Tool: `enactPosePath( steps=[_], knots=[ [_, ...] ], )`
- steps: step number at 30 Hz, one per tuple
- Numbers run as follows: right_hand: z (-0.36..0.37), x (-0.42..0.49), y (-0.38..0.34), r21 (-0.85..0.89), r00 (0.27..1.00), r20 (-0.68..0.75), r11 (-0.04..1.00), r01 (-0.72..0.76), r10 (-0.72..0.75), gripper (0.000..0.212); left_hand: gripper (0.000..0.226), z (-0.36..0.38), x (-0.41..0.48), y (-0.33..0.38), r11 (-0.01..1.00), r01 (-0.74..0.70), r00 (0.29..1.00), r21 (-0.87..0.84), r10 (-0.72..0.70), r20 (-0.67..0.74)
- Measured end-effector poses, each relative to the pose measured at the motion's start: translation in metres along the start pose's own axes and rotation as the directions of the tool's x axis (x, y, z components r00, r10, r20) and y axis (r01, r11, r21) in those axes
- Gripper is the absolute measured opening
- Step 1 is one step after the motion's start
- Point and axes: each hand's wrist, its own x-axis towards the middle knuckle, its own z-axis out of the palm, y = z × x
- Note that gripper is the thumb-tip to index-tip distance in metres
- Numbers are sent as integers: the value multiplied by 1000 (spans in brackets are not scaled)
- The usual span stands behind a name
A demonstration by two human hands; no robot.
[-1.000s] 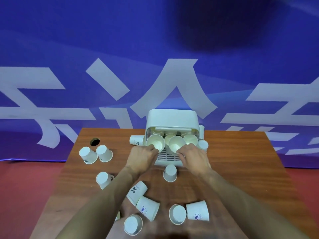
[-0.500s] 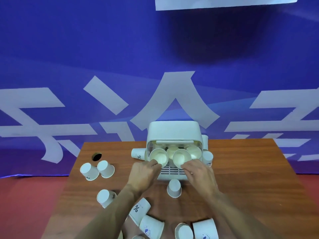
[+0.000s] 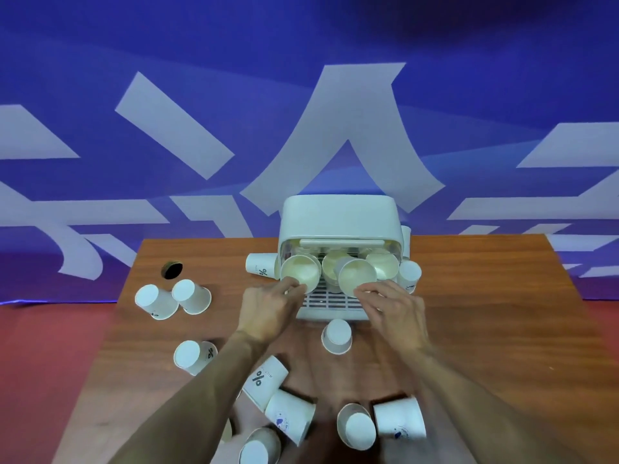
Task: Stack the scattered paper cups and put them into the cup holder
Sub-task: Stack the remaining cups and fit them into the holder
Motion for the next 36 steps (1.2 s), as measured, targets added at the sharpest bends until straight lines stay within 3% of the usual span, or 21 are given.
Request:
enactPosePath(
  steps=[9,15,28,36],
  knots=[
    [11,12,5,-56,999,-19,998,40,-41,25,15,17,6,-10,999,-43,999,34,43,0],
    [20,17,1,-70,1000,5,997,30,-30,24,14,29,8,-14,998,-29,996,47,25,91],
    [30,15,-4,-10,999,30,1000,22,-22,18,16,42,13,-17,996,-81,983,-43,87,159],
    [28,25,-4,57,987,153,997,-54,45,13,20,47,19,-21,998,-61,969,-15,63,238]
  ],
)
